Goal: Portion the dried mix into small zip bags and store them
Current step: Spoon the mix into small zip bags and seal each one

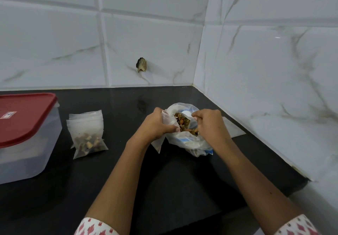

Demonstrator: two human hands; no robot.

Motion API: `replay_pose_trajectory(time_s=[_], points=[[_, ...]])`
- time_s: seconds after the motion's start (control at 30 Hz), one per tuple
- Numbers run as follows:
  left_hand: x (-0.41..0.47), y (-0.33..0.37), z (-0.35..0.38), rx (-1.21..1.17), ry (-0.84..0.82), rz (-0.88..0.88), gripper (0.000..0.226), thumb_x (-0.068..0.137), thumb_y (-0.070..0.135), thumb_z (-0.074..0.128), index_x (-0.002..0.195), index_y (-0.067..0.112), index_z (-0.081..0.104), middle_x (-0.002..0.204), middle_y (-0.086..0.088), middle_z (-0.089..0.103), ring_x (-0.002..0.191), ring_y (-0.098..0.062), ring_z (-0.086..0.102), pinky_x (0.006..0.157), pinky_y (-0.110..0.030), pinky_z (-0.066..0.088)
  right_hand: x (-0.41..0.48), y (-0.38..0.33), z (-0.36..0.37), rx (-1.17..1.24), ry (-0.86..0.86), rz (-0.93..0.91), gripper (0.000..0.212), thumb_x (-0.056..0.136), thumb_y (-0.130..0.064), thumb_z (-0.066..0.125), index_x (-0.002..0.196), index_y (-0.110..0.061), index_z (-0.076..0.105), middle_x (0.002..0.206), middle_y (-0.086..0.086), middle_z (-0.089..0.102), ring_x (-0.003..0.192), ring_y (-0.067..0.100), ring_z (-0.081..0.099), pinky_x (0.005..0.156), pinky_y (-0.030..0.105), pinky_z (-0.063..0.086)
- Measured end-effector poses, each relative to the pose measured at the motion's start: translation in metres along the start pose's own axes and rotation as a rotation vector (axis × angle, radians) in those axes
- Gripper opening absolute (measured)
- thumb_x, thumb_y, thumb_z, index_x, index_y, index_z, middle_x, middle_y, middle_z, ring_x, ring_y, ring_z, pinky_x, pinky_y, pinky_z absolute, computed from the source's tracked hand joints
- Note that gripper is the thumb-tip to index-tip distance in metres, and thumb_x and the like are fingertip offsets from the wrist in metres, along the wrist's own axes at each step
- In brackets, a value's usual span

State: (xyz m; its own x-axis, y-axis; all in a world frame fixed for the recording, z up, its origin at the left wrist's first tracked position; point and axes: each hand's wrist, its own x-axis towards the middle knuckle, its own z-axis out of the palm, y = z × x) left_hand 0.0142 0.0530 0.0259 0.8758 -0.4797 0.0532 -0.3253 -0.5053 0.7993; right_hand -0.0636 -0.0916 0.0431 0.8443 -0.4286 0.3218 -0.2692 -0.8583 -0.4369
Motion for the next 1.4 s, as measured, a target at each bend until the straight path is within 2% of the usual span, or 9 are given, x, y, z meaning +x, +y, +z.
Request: replay_pose_trajectory(time_s=[0.13, 0.27, 0.43, 0.5, 0.63, 0.8, 0.93, 1.13, 1.4], points=[[-0.001, -0.001, -0.001, -0.018, -0.008, -0.007, 0.065, 0.077, 0.028, 0.074, 0.128, 0.012, 0.038, 0.122, -0.005, 0.05, 0.1, -0.015, 0.047, 0.079, -0.028, 0.04, -0.003, -0.005, 0.0, -0.043, -0.057, -0.04, 0.033, 0.095, -0.008, 0.044, 0.12, -0.018, 0.064, 0.12, 0.013, 0.056, 0.088, 0.025, 0.062, 0.081, 0.028, 0.051], [-0.001, -0.001, 0.0, -0.082, -0.026, -0.013, 0.064, 0.077, 0.025, 0.074, 0.129, 0.011, 0.038, 0.118, -0.004, 0.048, 0.101, -0.015, 0.047, 0.082, -0.028, 0.039, -0.004, -0.004, -0.006, 0.077, -0.045, -0.047, 0.027, 0.093, -0.008, 0.049, 0.106, -0.017, 0.071, 0.115, 0.011, 0.062, 0.064, 0.009, 0.051, 0.064, 0.016, 0.041], [-0.003, -0.001, 0.001, -0.143, -0.035, -0.032, 0.062, 0.077, 0.022, 0.073, 0.127, 0.011, 0.038, 0.114, -0.003, 0.047, 0.102, -0.016, 0.047, 0.082, -0.028, 0.039, -0.01, -0.004, -0.004, 0.136, -0.041, 0.013, 0.024, 0.092, -0.01, 0.052, 0.103, -0.016, 0.072, 0.115, 0.012, 0.06, 0.078, 0.015, 0.06, 0.072, 0.019, 0.043], [-0.003, -0.001, 0.001, -0.18, -0.033, -0.045, 0.062, 0.077, 0.021, 0.073, 0.128, 0.013, 0.038, 0.114, -0.002, 0.046, 0.102, -0.015, 0.047, 0.082, -0.028, 0.04, -0.009, -0.003, -0.005, 0.215, -0.05, 0.057, 0.022, 0.091, -0.01, 0.052, 0.099, -0.013, 0.073, 0.101, 0.011, 0.066, 0.079, 0.017, 0.063, 0.071, 0.019, 0.046], [-0.002, -0.001, 0.002, -0.298, -0.027, -0.09, 0.065, 0.076, 0.017, 0.074, 0.129, 0.015, 0.037, 0.114, -0.001, 0.045, 0.105, -0.018, 0.048, 0.09, -0.033, 0.046, -0.01, -0.003, -0.007, 0.407, -0.095, 0.197, 0.024, 0.09, -0.004, 0.05, 0.093, -0.009, 0.073, 0.067, 0.003, 0.062, 0.055, 0.007, 0.056, 0.053, 0.015, 0.043], [-0.003, -0.001, 0.008, -0.414, -0.038, -0.088, 0.064, 0.076, 0.012, 0.074, 0.128, 0.017, 0.037, 0.113, 0.0, 0.047, 0.108, -0.018, 0.05, 0.097, -0.038, 0.046, 0.004, -0.008, -0.009, 0.623, -0.217, 0.592, 0.016, 0.09, -0.01, 0.056, 0.094, -0.003, 0.069, 0.074, 0.01, 0.063, 0.049, 0.009, 0.048, 0.054, 0.018, 0.041], [-0.002, -0.002, 0.009, -0.484, -0.031, -0.082, 0.059, 0.076, 0.012, 0.074, 0.122, 0.02, 0.039, 0.114, 0.0, 0.048, 0.11, -0.02, 0.051, 0.1, -0.043, 0.046, 0.008, 0.003, -0.007, 0.906, -0.254, 0.668, 0.02, 0.092, 0.003, 0.045, 0.098, 0.009, 0.063, 0.071, 0.015, 0.061, 0.054, 0.011, 0.046, 0.053, 0.017, 0.039], [-0.004, 0.003, 0.002, -0.329, -0.021, -0.027, 0.062, 0.078, 0.023, 0.073, 0.126, 0.02, 0.035, 0.112, 0.005, 0.04, 0.099, -0.012, 0.044, 0.081, -0.028, 0.039, 0.004, 0.011, -0.013, 1.16, -0.175, 0.721, 0.024, 0.09, 0.01, 0.039, 0.106, 0.013, 0.056, 0.072, 0.019, 0.06, 0.055, 0.012, 0.051, 0.044, 0.013, 0.041], [-0.003, 0.006, 0.001, -0.125, 0.111, 0.083, 0.065, 0.068, 0.039, 0.078, 0.121, 0.026, 0.042, 0.112, 0.007, 0.035, 0.105, -0.012, 0.039, 0.087, -0.029, 0.042, 0.0, 0.024, -0.029, 1.218, -0.129, 0.656, 0.029, 0.09, 0.013, 0.034, 0.107, 0.015, 0.057, 0.074, 0.021, 0.06, 0.055, 0.01, 0.047, 0.039, 0.009, 0.041]])
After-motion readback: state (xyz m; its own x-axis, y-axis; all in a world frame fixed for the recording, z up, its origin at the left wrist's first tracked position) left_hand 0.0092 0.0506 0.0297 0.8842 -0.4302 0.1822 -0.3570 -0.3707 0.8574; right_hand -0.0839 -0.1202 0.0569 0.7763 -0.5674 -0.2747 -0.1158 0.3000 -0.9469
